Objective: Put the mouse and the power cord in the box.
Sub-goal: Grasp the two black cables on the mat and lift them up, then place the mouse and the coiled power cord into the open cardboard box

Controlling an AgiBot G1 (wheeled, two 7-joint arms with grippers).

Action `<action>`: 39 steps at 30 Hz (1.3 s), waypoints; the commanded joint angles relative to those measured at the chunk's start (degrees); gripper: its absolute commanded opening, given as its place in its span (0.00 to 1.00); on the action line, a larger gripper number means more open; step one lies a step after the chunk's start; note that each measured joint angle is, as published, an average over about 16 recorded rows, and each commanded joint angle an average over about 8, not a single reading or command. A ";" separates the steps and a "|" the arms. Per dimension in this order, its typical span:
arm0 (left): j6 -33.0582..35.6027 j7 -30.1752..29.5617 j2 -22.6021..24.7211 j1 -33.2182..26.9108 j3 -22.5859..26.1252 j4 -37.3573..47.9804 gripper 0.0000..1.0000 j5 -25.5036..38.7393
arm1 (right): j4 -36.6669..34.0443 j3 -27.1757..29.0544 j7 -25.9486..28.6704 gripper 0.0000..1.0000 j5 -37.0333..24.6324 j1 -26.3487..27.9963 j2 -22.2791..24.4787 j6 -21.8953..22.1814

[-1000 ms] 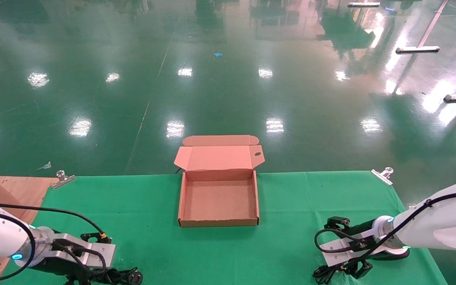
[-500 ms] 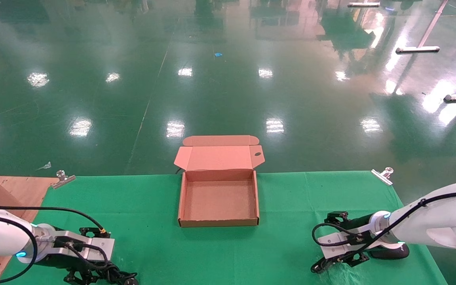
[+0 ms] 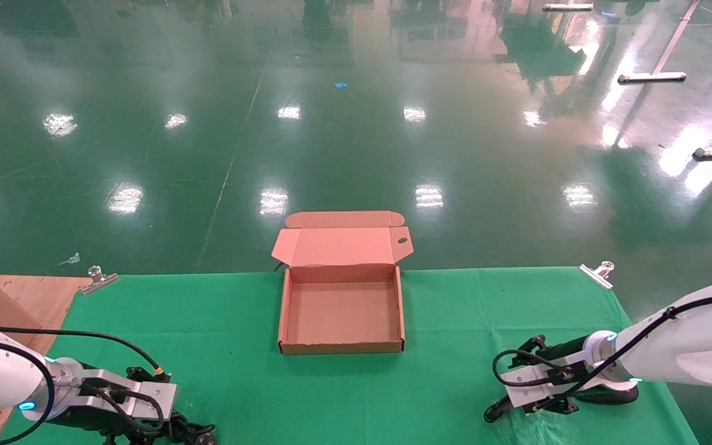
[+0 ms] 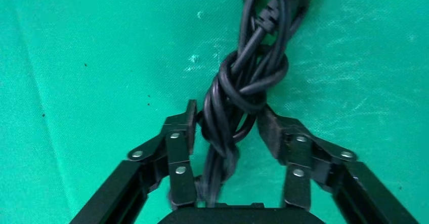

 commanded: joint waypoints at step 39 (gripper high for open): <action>18.66 -0.89 -1.30 -13.80 -1.10 -1.23 0.00 -1.58 | 1.11 3.68 0.41 0.00 5.29 15.36 2.73 -23.01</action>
